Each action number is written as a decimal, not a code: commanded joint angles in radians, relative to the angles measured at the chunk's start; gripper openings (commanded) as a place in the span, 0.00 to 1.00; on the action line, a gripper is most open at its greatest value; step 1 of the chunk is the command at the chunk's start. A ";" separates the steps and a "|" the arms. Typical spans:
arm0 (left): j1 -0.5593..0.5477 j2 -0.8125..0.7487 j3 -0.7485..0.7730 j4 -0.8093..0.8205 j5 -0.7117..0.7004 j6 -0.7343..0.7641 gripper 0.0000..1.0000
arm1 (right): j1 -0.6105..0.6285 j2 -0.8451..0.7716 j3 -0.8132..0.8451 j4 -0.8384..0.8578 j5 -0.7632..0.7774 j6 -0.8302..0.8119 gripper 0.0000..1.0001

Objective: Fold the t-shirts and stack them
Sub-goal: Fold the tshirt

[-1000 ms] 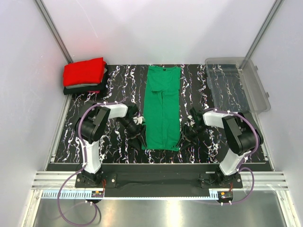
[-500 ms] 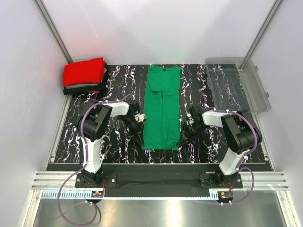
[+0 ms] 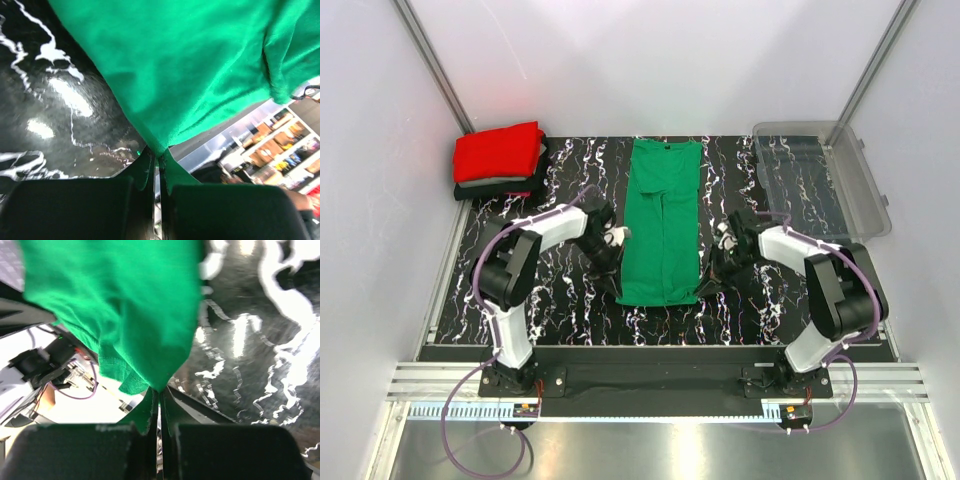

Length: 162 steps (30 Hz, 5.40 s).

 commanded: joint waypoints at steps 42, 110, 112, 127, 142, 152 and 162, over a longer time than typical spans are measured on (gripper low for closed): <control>0.158 0.421 0.960 -0.060 -0.248 0.243 0.00 | -0.139 0.356 0.692 0.067 0.104 -0.227 0.00; 0.210 0.400 0.971 -0.096 -0.219 0.420 0.70 | -0.127 0.353 0.588 0.031 0.194 -0.343 0.54; 0.210 0.431 1.039 -0.102 -0.244 0.497 0.69 | -0.127 0.367 0.620 0.025 0.238 -0.396 0.53; 0.201 0.442 0.998 -0.135 -0.046 0.573 0.38 | -0.130 0.496 0.808 0.038 0.214 -0.557 0.48; 0.046 0.453 0.909 -0.145 0.078 0.523 0.13 | -0.041 0.528 0.829 -0.025 0.107 -0.551 0.44; 0.033 0.422 0.848 -0.146 0.081 0.514 0.13 | -0.029 0.593 0.873 -0.018 0.150 -0.545 0.44; -0.012 0.370 0.934 -0.134 0.071 0.519 0.11 | -0.029 0.605 0.901 -0.003 0.168 -0.531 0.44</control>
